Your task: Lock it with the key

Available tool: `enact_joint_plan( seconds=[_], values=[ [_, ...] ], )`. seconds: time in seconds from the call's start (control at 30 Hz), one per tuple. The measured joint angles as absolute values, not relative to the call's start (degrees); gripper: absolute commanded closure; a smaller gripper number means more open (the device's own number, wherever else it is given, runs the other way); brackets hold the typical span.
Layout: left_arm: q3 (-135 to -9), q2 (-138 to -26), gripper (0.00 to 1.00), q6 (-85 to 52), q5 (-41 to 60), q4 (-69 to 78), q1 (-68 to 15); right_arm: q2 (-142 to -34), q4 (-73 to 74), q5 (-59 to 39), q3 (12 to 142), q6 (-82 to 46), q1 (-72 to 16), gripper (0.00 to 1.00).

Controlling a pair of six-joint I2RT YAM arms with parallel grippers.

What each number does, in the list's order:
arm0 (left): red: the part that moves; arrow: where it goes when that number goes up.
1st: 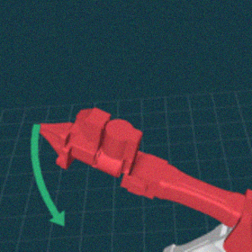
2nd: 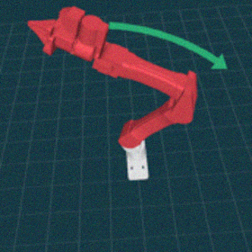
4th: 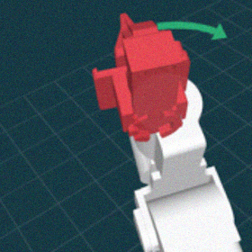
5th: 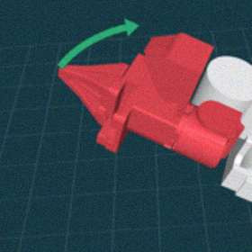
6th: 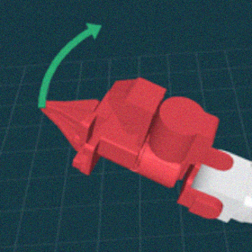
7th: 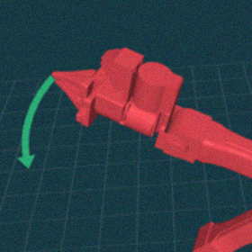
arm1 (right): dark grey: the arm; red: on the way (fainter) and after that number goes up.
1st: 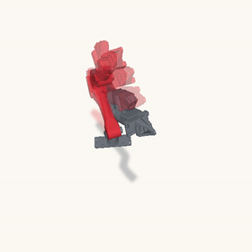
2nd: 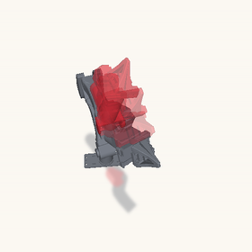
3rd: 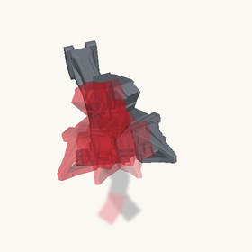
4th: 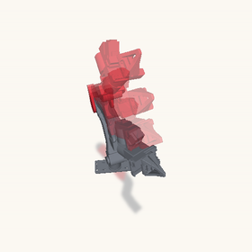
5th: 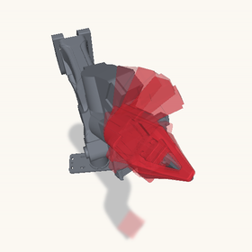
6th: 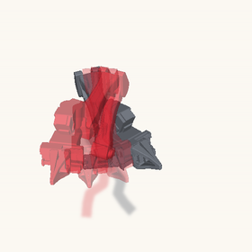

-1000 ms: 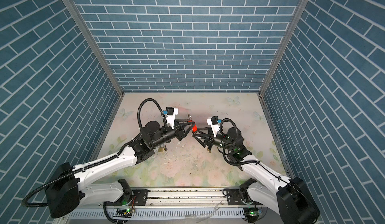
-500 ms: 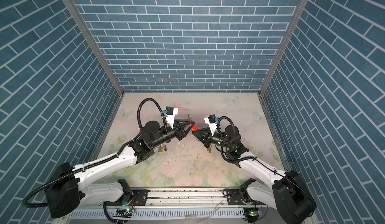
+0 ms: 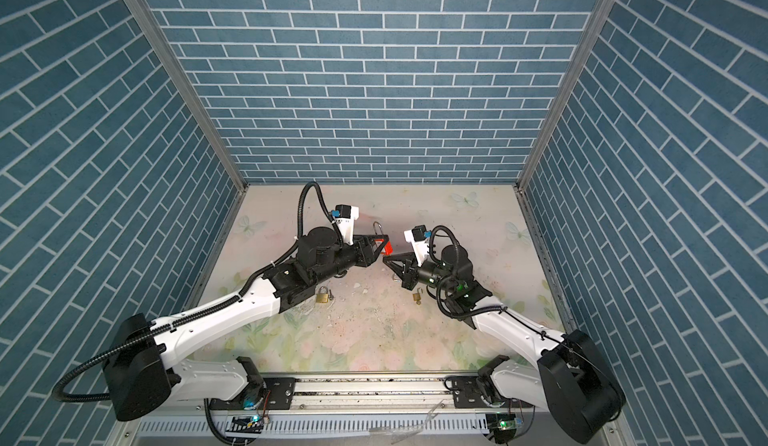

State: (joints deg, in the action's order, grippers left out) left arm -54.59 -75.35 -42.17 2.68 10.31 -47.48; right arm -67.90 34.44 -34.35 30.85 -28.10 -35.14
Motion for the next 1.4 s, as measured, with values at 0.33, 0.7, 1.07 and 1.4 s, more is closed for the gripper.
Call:
enact_joint_plan(
  seconds=[0.33,0.7,1.07,1.4],
  values=[
    [-60.2,-80.8,1.0,-53.2,-6.8,-3.6,-48.3,-72.6,27.6,-27.1,33.0,-24.2,-37.5,1.0],
    [-60.7,-83.0,1.0,-63.9,-4.6,-8.4,-46.3,-74.9,31.0,-24.0,30.3,-24.4,-39.5,1.0],
    [-54.7,-81.0,1.0,-74.8,6.0,-5.8,-38.9,-75.9,37.5,-23.2,25.9,-25.7,-41.1,1.0],
    [-50.3,-76.2,1.0,-77.1,-4.8,-5.6,-25.8,-75.9,32.4,-23.1,20.0,-25.7,-40.5,1.0]
  ],
)
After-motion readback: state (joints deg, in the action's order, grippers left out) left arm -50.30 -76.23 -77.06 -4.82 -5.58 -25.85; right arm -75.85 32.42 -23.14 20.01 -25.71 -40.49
